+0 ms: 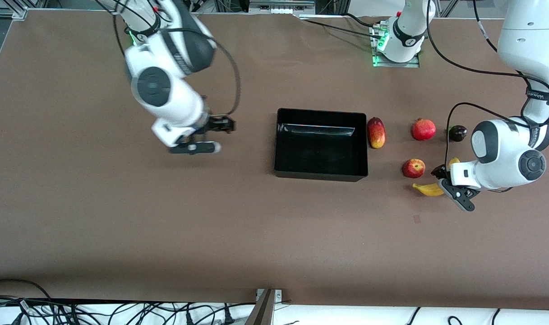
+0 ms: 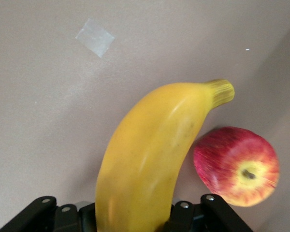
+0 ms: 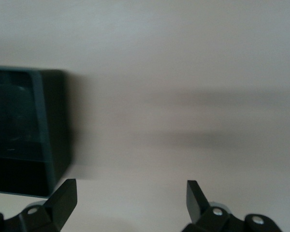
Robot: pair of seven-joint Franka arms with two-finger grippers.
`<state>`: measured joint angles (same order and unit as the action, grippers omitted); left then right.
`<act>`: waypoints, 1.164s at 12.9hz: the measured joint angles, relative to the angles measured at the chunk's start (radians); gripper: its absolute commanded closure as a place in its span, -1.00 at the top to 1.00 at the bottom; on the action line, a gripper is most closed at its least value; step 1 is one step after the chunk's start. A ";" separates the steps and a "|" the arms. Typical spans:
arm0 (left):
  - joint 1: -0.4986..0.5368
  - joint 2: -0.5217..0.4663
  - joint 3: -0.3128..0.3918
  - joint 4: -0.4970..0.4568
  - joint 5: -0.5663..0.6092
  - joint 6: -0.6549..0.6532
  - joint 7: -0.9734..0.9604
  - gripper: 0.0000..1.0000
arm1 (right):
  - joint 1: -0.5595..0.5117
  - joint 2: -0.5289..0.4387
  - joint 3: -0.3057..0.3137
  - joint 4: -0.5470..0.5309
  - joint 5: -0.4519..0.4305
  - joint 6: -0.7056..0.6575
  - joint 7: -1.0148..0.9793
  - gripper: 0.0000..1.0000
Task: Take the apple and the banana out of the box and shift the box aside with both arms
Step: 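Lower the banana onto the table while the right gripper grips the box rim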
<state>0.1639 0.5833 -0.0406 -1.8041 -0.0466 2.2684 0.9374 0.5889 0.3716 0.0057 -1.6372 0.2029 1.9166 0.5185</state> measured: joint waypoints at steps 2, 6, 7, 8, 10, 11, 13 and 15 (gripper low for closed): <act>0.000 0.031 0.009 0.001 0.000 0.035 0.000 -1.00 | 0.109 0.075 0.001 -0.001 0.027 0.146 0.079 1.00; 0.000 0.058 0.016 0.004 0.000 0.049 -0.001 1.00 | 0.191 0.239 0.001 0.001 0.028 0.442 0.154 0.23; 0.000 0.058 0.017 0.004 0.000 0.049 -0.003 1.00 | 0.206 0.269 0.001 0.002 0.028 0.481 0.154 -0.30; 0.001 0.058 0.017 0.005 0.000 0.049 -0.008 1.00 | 0.223 0.290 0.002 0.003 0.028 0.499 0.156 -0.69; 0.003 0.057 0.020 0.009 0.000 0.067 -0.046 1.00 | 0.241 0.311 0.001 0.004 0.028 0.508 0.166 -1.00; 0.007 0.053 0.021 0.010 0.000 0.095 -0.088 1.00 | 0.240 0.315 -0.001 0.004 0.028 0.508 0.168 -1.00; 0.017 0.041 0.023 -0.014 0.000 0.177 -0.191 1.00 | 0.237 0.315 -0.010 0.005 0.029 0.508 0.168 -1.00; 0.025 0.027 0.024 -0.092 0.000 0.247 -0.291 1.00 | 0.235 0.315 -0.015 0.007 0.029 0.507 0.168 -1.00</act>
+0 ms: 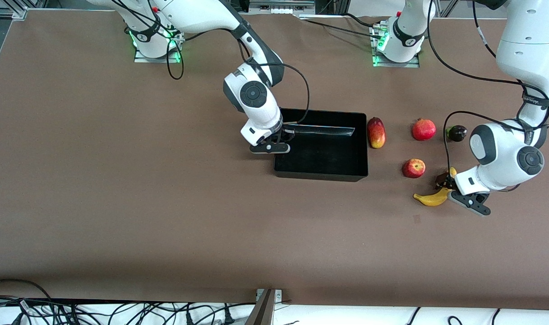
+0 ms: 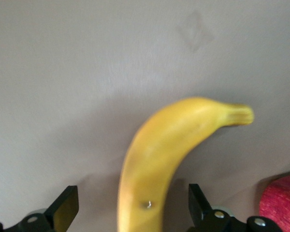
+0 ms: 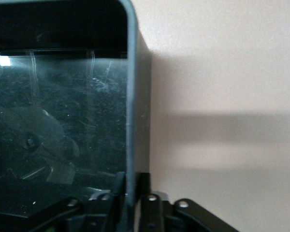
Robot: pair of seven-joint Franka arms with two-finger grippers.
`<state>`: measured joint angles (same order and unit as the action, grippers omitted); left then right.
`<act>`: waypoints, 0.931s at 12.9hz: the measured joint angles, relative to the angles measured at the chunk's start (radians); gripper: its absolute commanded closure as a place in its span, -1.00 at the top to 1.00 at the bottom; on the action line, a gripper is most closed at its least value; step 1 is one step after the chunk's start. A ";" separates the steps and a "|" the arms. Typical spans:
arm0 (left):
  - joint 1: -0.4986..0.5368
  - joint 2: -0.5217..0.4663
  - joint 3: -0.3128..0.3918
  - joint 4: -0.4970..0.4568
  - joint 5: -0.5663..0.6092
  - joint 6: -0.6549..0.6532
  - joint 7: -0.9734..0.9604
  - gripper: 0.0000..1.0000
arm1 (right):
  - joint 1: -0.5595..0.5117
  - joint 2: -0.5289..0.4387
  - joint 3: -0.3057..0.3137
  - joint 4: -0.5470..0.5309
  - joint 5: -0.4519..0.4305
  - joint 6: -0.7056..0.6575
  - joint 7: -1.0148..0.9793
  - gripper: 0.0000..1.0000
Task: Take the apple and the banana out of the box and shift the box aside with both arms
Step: 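Lower the banana onto the table while the right gripper grips the box rim, then drag the black box away from the fruit while the left gripper withdraws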
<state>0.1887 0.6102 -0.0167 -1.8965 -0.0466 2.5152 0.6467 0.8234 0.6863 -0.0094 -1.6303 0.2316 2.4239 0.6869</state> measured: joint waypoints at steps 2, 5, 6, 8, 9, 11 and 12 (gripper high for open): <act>0.008 -0.046 0.000 -0.091 0.000 0.018 -0.047 1.00 | -0.013 -0.001 -0.004 0.004 0.000 -0.018 0.000 -1.00; 0.014 -0.175 -0.002 -0.142 0.000 -0.036 -0.050 1.00 | -0.061 -0.042 -0.018 0.028 0.000 -0.144 -0.006 -1.00; 0.013 -0.229 -0.007 -0.143 0.000 -0.080 -0.050 1.00 | -0.093 -0.075 -0.023 0.035 0.000 -0.212 -0.025 -1.00; 0.001 -0.341 -0.017 -0.144 0.000 -0.190 -0.050 1.00 | -0.194 -0.160 -0.029 0.040 0.000 -0.363 -0.124 -1.00; -0.011 -0.398 -0.020 -0.144 0.000 -0.248 -0.051 1.00 | -0.248 -0.200 -0.037 0.040 0.000 -0.438 -0.181 -1.00; -0.042 -0.518 -0.023 -0.144 0.000 -0.378 -0.054 1.00 | -0.334 -0.262 -0.097 0.036 0.000 -0.570 -0.331 -1.00; -0.060 -0.576 -0.023 -0.141 0.000 -0.440 -0.056 1.00 | -0.351 -0.279 -0.153 0.026 0.000 -0.613 -0.407 -1.00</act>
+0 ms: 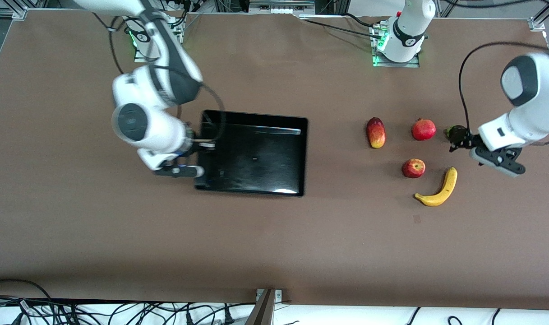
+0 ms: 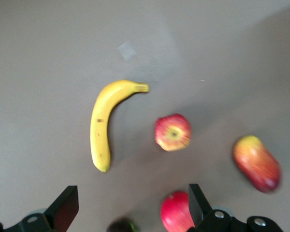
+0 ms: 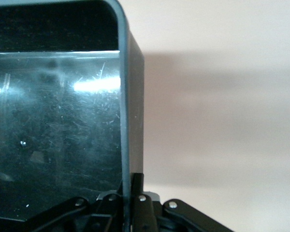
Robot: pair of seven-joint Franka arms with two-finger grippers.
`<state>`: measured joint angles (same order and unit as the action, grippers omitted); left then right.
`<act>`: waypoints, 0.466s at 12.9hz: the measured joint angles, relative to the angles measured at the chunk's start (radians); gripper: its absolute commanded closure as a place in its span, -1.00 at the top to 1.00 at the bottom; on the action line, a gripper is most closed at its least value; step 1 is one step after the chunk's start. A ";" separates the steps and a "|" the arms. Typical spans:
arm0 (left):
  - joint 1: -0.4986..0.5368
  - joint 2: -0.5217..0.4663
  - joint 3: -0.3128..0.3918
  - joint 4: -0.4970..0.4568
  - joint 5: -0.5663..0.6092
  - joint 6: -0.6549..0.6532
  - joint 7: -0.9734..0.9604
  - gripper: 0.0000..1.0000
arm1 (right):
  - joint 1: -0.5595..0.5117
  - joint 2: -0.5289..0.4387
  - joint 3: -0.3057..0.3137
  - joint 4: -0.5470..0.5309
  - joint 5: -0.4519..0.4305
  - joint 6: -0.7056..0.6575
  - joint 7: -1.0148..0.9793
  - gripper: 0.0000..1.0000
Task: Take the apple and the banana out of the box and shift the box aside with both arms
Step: 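Drag the black box away from the fruit while the left gripper withdraws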
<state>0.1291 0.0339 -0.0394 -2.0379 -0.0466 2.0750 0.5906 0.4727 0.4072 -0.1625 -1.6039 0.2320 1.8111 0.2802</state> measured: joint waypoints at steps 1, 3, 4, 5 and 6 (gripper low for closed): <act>-0.017 -0.052 0.001 0.014 0.000 -0.071 -0.002 1.00 | -0.005 -0.010 -0.059 -0.017 0.000 -0.021 -0.064 -1.00; -0.057 -0.113 0.008 0.096 0.000 -0.231 -0.016 1.00 | -0.006 -0.012 -0.178 -0.066 0.001 -0.027 -0.195 -1.00; -0.075 -0.123 0.012 0.152 0.000 -0.308 -0.035 1.00 | -0.007 -0.010 -0.242 -0.097 0.001 -0.026 -0.275 -1.00; -0.089 -0.125 0.015 0.210 0.002 -0.377 -0.066 1.00 | -0.020 -0.009 -0.294 -0.126 0.001 -0.025 -0.345 -1.00; -0.104 -0.124 0.018 0.265 0.015 -0.432 -0.103 1.00 | -0.049 -0.008 -0.321 -0.159 0.002 -0.021 -0.403 -1.00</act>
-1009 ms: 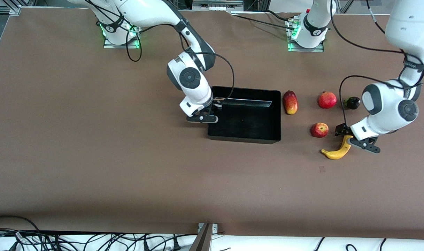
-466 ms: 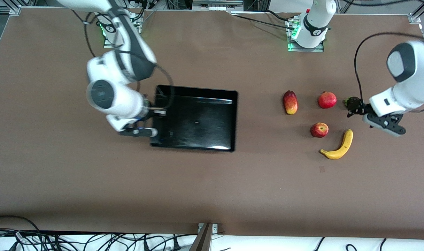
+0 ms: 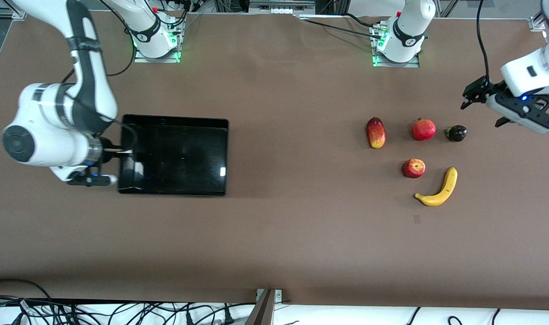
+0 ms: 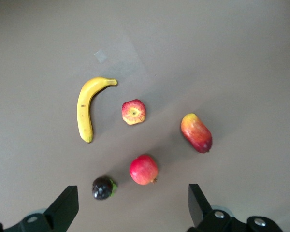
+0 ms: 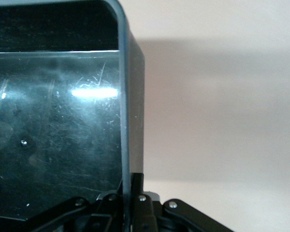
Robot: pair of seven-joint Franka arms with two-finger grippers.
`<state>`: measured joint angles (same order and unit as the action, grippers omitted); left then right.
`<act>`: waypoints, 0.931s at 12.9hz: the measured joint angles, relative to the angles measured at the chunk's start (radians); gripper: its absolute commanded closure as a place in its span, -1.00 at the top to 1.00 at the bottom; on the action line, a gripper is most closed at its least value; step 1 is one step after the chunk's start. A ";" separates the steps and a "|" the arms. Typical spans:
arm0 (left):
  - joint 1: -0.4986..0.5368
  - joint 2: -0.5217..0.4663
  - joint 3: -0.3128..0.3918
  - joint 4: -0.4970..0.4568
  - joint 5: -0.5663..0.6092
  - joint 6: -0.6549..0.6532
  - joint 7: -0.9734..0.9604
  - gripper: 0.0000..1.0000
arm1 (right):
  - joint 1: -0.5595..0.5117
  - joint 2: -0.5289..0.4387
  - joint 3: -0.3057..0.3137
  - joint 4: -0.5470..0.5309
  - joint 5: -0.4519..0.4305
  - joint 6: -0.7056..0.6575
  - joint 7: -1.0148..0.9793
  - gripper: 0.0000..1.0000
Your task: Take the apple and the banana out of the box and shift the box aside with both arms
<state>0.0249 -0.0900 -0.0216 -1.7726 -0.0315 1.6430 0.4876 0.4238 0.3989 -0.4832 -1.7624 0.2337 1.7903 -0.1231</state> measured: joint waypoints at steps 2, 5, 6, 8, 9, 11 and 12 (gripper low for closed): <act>-0.045 0.002 0.005 0.085 0.042 -0.072 -0.075 1.00 | -0.047 0.000 -0.016 -0.061 0.000 0.028 -0.075 -1.00; -0.109 0.013 0.000 0.127 0.060 -0.102 -0.209 1.00 | -0.057 -0.003 -0.044 -0.176 0.010 0.144 -0.177 -1.00; -0.112 0.020 0.000 0.128 0.060 -0.102 -0.227 1.00 | -0.056 -0.004 -0.045 -0.208 0.012 0.181 -0.179 -1.00; -0.104 0.034 0.003 0.129 0.053 -0.100 -0.242 1.00 | -0.054 -0.007 -0.044 -0.240 0.016 0.226 -0.179 -1.00; -0.099 0.039 0.004 0.129 0.044 -0.097 -0.265 1.00 | -0.054 -0.012 -0.044 -0.250 0.017 0.236 -0.179 -0.88; -0.096 0.044 -0.001 0.132 0.028 -0.096 -0.345 1.00 | -0.054 -0.024 -0.044 -0.272 0.018 0.245 -0.179 0.86; -0.097 0.049 -0.009 0.142 0.026 -0.096 -0.384 1.00 | -0.054 -0.028 -0.045 -0.276 0.018 0.245 -0.179 1.00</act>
<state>-0.0717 -0.0409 -0.0310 -1.6305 -0.0052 1.5466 0.1039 0.3701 0.3707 -0.5277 -2.0387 0.2521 2.0354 -0.3020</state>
